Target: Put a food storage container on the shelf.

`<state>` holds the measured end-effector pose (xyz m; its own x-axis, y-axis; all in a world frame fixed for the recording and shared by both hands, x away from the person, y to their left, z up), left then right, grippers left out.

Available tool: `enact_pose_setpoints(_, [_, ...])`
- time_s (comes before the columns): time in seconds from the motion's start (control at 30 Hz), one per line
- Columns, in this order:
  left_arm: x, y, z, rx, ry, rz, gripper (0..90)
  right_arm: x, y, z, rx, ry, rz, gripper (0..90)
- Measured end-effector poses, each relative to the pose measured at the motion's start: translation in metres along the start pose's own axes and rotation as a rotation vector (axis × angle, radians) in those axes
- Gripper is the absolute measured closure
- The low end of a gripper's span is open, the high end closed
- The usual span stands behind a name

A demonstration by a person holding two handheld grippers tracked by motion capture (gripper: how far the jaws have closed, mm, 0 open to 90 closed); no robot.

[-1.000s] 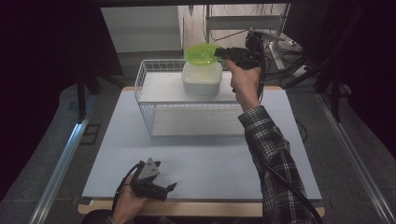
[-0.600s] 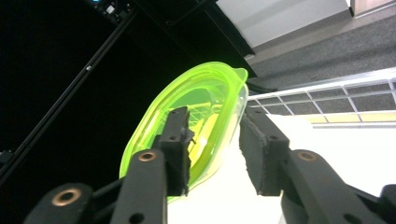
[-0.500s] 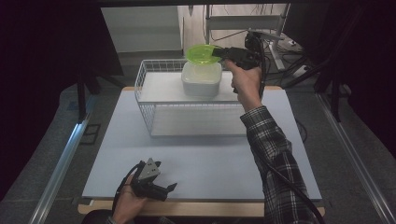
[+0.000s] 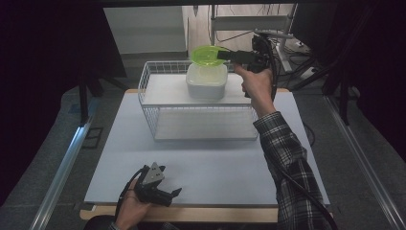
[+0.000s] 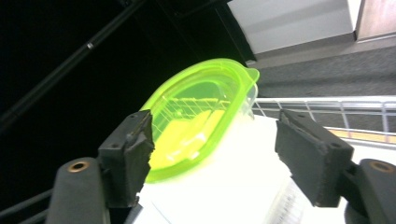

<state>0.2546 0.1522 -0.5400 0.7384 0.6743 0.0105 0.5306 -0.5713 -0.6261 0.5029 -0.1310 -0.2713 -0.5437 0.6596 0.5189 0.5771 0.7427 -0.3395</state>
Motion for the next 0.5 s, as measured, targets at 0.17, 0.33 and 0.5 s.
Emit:
enact_pose_setpoints(0.17, [0.0, 0.0, 0.0, 0.0, 0.0, 0.0, 3.2, 0.0, -0.007, 0.004, 0.008, -0.047, 0.0, 23.7])
enact_pose_setpoints(0.33, [0.0, 0.001, 0.0, 0.001, 0.0, 0.001, 3.1, 0.0, -0.012, 0.009, 0.019, -0.082, -0.009, 21.2])
enact_pose_setpoints(0.5, [0.0, 0.0, 0.0, 0.0, -0.003, 0.001, 3.1, 0.002, -0.015, 0.014, 0.02, -0.1, -0.019, 19.4])
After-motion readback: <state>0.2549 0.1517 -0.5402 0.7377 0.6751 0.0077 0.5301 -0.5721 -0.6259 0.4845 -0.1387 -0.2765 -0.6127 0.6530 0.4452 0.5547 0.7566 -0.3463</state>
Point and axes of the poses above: each handheld gripper's, and its own axes: y roughly forward along the jaws, z roughly out of its underside, x roughly to its left, the point moved 2 cm from there along y, roughly forward along the jaws
